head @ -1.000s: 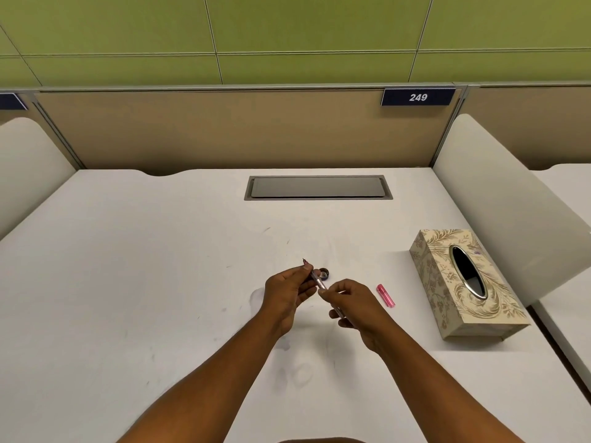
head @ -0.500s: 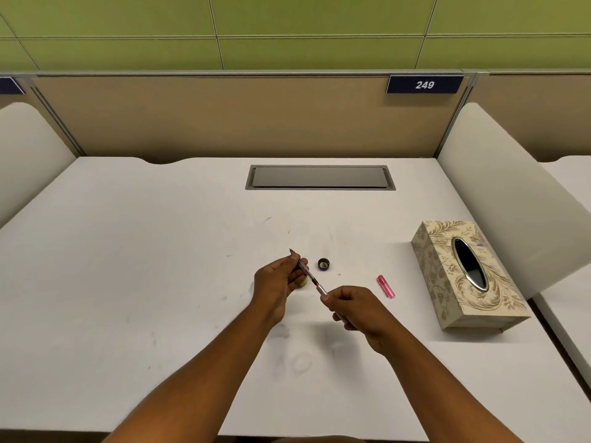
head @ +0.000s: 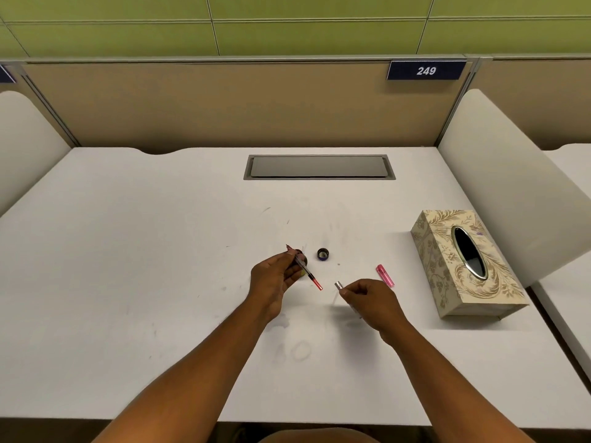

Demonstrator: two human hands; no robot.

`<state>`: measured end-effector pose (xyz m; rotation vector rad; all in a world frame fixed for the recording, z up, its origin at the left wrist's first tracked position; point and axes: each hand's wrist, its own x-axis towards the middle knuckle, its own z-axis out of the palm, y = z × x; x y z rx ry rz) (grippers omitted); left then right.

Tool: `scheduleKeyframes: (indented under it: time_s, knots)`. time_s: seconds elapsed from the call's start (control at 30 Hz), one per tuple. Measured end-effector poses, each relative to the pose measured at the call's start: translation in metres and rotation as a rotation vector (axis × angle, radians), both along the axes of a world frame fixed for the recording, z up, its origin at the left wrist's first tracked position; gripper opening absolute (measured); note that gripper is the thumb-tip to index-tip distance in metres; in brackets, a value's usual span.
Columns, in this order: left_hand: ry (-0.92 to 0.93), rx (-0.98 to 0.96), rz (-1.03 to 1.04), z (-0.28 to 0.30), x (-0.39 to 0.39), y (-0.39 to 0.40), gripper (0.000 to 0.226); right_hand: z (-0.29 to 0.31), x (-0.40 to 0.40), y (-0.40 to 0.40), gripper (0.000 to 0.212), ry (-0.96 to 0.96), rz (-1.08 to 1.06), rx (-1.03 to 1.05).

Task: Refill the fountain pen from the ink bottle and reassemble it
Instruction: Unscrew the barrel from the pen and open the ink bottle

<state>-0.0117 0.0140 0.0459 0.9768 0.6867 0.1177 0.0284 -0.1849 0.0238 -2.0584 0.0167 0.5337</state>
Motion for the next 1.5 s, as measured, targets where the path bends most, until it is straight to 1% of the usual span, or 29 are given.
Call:
scheduleKeyframes:
  time_s: [0.13,0.37,0.5,0.67,0.87,1.1,1.27,1.5]
  knots:
    - [0.020,-0.002,-0.017,-0.002,-0.003,-0.003,0.013,-0.013,0.001,0.000,0.015,-0.137,0.000,-0.193]
    - [0.025,0.011,-0.038,-0.010,-0.010,-0.002,0.014,-0.031,-0.001,0.004,0.016,-0.171,-0.047,-0.328]
    - [0.037,0.017,-0.047,-0.015,-0.012,-0.001,0.017,-0.039,-0.001,0.005,0.017,-0.195,-0.077,-0.334]
    - [0.058,0.013,-0.047,-0.017,-0.012,0.000,0.017,-0.045,-0.001,0.004,0.027,-0.210,-0.104,-0.355]
    - [0.040,0.008,-0.082,-0.015,-0.010,-0.005,0.018,-0.048,0.000,0.006,0.026,-0.227,-0.104,-0.382]
    - [0.042,0.007,-0.079,-0.014,-0.011,-0.002,0.018,-0.049,0.000,0.006,0.022,-0.229,-0.104,-0.420]
    - [0.037,0.001,-0.070,-0.012,-0.010,0.000,0.016,-0.051,0.001,0.007,0.024,-0.228,-0.111,-0.431]
    - [0.040,0.006,-0.059,-0.011,-0.012,0.003,0.024,-0.057,0.004,0.003,0.030,-0.235,-0.117,-0.391]
